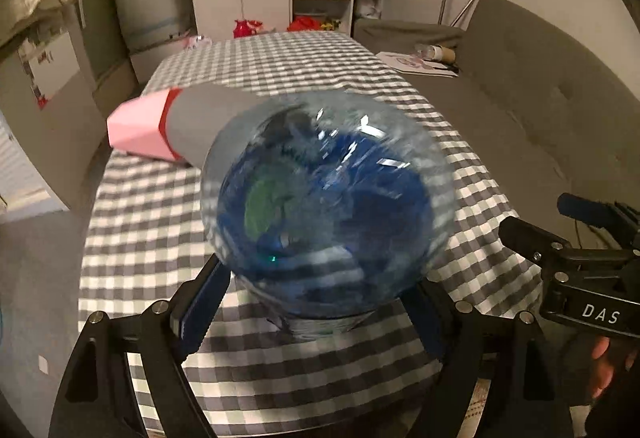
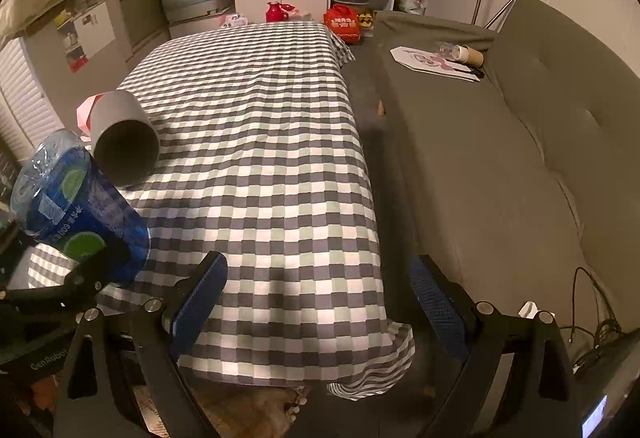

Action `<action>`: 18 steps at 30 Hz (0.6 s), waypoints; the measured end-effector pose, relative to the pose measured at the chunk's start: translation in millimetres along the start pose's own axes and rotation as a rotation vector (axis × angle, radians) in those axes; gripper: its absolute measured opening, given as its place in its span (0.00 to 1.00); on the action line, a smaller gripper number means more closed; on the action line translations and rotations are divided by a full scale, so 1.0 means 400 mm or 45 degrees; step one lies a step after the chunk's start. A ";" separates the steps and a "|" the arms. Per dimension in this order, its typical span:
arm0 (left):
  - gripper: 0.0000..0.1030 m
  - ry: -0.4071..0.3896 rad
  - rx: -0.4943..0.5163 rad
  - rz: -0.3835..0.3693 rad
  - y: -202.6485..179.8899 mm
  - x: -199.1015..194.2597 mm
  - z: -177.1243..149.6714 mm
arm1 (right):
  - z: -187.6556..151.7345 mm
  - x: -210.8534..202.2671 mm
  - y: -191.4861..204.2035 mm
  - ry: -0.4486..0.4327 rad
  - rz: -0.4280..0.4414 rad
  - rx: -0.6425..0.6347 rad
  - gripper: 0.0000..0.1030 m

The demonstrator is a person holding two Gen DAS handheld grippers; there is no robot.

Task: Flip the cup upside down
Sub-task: 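Rotate the blue bottle upright with the left tool and lower it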

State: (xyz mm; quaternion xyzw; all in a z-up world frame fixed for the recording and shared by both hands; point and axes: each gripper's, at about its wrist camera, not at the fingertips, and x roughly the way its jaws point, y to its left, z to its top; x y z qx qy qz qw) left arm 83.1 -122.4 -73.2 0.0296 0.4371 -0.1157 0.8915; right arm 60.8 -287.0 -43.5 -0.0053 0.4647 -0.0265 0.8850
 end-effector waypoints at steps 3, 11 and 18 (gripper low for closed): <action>0.79 0.018 -0.003 -0.012 0.008 0.019 -0.009 | 0.000 0.003 0.001 0.004 0.001 -0.001 0.90; 0.71 0.008 0.060 0.010 -0.020 0.055 -0.004 | -0.003 0.006 0.007 0.009 -0.001 -0.007 0.90; 0.78 0.050 0.101 -0.016 -0.028 0.045 -0.018 | -0.001 -0.020 0.007 -0.005 0.005 -0.004 0.90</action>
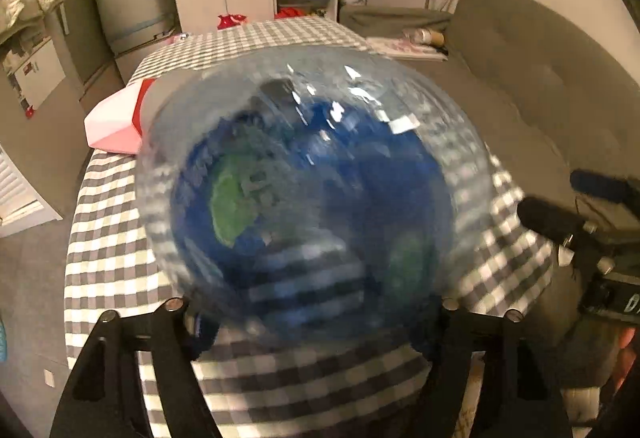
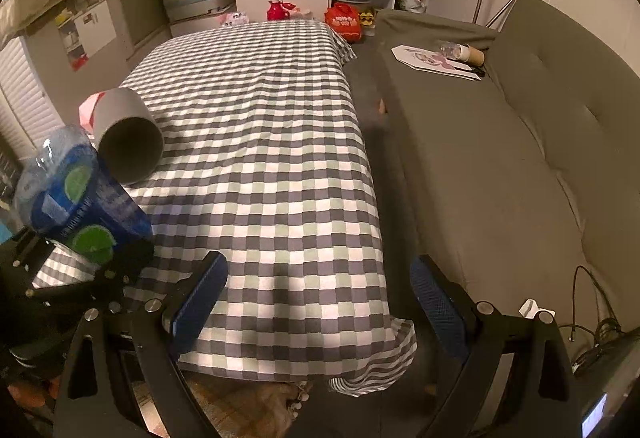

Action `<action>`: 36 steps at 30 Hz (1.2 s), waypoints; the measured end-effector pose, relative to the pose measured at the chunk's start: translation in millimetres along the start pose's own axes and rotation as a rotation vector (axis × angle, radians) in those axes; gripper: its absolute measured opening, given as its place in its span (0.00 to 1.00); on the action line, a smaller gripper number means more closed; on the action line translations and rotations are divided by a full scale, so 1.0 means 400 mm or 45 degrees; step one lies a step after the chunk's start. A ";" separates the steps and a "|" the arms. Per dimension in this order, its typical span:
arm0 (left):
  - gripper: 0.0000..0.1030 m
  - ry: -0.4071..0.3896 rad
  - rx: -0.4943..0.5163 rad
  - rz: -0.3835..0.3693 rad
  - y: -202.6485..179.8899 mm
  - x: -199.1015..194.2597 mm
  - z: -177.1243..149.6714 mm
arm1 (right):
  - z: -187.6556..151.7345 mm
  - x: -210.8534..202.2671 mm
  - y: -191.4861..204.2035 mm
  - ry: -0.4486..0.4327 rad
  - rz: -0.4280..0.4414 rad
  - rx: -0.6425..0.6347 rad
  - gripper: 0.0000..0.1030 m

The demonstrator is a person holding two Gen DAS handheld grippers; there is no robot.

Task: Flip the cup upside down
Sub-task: 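Rotate the blue bottle upright with the left tool and lower it, then stand the bottle on the table beside the grey cup, open left tool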

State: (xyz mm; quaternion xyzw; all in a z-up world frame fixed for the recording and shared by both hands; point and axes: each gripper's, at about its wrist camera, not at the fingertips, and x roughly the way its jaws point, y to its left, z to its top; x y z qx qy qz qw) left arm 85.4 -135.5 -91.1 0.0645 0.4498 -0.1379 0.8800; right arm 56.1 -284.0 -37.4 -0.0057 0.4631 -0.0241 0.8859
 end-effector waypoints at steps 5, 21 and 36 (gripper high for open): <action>0.78 0.025 -0.010 -0.026 0.010 -0.043 -0.038 | -0.005 -0.050 0.015 -0.024 0.003 -0.024 0.90; 0.97 -0.486 -0.195 0.179 0.173 -0.363 -0.112 | -0.093 -0.261 0.084 -0.493 0.151 0.043 1.00; 0.99 -0.598 -0.189 0.266 0.186 -0.384 -0.171 | -0.123 -0.247 0.165 -0.575 0.089 0.008 1.00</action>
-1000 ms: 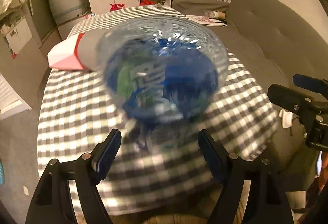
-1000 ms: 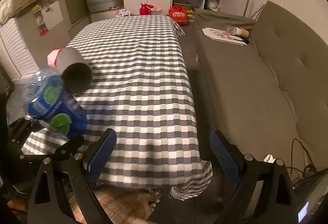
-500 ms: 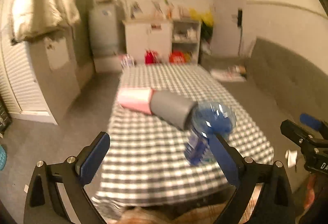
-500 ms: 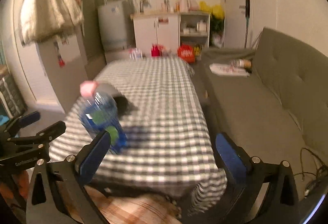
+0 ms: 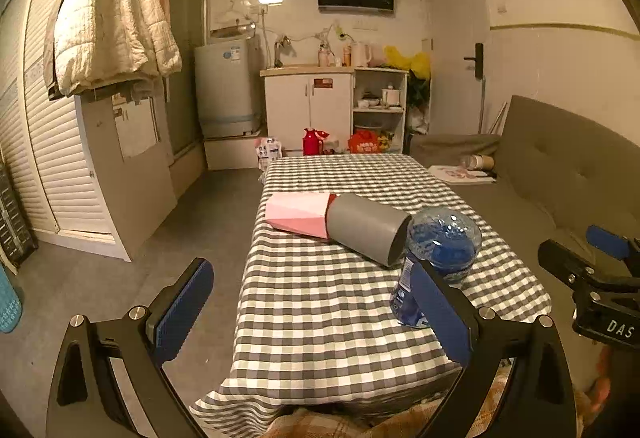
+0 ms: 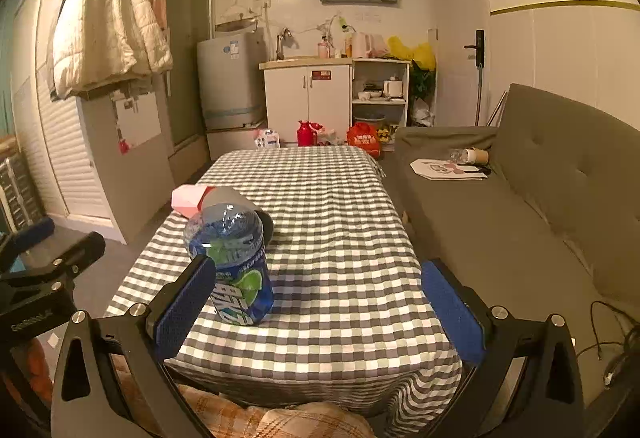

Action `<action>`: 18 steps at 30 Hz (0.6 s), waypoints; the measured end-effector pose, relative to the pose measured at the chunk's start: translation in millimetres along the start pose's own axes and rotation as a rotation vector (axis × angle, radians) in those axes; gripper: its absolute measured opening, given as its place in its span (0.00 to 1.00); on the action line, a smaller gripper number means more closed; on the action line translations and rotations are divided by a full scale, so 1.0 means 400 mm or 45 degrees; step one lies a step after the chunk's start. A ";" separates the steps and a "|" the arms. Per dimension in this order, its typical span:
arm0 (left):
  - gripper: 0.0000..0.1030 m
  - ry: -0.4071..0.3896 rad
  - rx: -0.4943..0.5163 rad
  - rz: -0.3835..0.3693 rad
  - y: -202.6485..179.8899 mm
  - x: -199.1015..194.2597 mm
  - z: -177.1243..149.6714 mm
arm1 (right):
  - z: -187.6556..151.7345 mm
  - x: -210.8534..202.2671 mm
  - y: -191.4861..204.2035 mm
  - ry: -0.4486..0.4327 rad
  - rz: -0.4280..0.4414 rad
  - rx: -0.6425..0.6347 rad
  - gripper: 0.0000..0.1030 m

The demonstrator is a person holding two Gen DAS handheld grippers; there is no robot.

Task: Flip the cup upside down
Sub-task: 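Stand the bottle on the table beside the grey cup, open left tool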

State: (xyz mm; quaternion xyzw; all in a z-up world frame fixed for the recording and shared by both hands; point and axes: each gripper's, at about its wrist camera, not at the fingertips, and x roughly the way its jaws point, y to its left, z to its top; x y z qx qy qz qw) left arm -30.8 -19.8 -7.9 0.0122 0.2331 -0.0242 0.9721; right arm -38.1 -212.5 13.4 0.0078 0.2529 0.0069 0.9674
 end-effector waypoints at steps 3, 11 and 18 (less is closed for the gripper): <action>0.99 0.008 0.014 0.000 -0.008 0.000 -0.006 | -0.004 -0.001 -0.010 0.001 -0.006 0.014 1.00; 0.98 0.000 0.012 -0.001 -0.010 0.002 -0.006 | -0.006 -0.008 -0.019 -0.002 -0.012 0.022 1.00; 0.99 -0.001 0.014 -0.001 -0.010 0.003 -0.007 | -0.006 -0.011 -0.023 -0.012 -0.015 0.027 1.00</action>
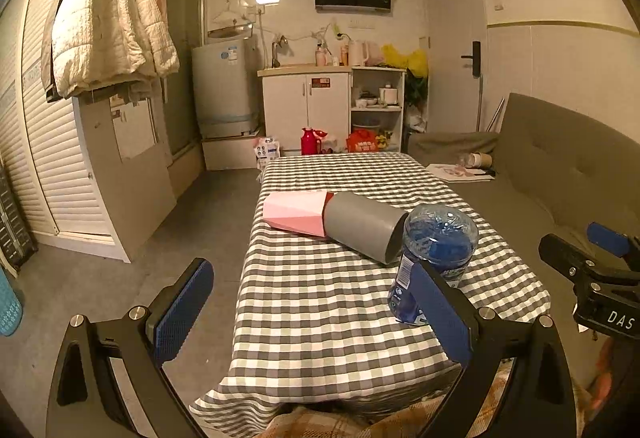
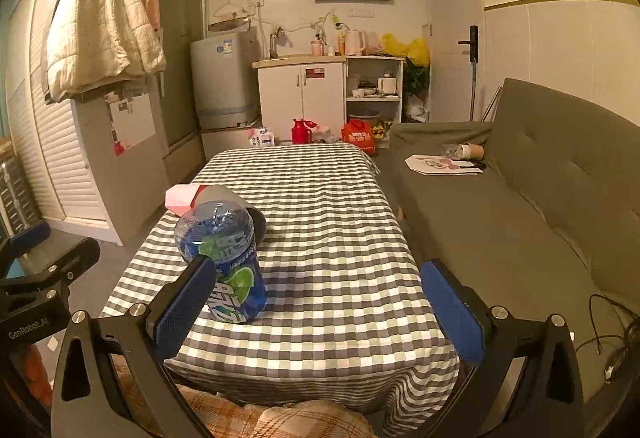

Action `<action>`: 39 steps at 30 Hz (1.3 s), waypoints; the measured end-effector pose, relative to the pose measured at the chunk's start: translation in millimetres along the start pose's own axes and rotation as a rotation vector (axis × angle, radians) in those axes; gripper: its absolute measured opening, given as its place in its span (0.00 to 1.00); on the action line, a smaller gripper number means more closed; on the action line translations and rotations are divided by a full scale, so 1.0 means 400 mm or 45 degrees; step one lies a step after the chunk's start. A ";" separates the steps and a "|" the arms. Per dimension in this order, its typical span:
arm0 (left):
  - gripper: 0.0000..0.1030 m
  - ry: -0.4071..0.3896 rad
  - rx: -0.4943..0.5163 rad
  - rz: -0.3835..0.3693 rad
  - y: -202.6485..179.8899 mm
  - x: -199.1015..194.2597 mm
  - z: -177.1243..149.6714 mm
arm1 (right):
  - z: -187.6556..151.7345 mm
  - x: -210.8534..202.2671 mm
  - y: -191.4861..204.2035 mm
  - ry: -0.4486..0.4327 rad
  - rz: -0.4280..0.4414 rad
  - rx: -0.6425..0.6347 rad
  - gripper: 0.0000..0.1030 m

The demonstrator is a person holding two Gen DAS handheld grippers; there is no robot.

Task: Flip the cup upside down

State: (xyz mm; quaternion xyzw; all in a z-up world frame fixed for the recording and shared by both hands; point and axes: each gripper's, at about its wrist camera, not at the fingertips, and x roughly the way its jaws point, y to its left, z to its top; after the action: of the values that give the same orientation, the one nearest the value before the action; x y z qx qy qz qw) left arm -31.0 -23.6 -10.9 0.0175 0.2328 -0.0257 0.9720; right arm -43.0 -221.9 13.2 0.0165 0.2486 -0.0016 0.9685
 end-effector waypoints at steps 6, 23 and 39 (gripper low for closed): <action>0.99 -0.005 -0.013 -0.003 0.001 0.000 0.003 | 0.001 -0.006 0.010 -0.007 -0.010 -0.017 1.00; 0.99 -0.006 -0.015 0.003 -0.001 0.002 0.005 | 0.002 -0.024 0.031 -0.036 -0.009 -0.044 1.00; 0.99 -0.002 -0.014 0.014 0.003 0.008 0.010 | -0.001 -0.009 0.026 -0.013 -0.003 -0.030 1.00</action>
State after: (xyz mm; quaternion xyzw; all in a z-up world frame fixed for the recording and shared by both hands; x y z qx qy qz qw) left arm -26.4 -22.6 -8.6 0.0134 0.2318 -0.0190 0.9725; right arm -46.3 -211.5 15.0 0.0047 0.2436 0.0000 0.9699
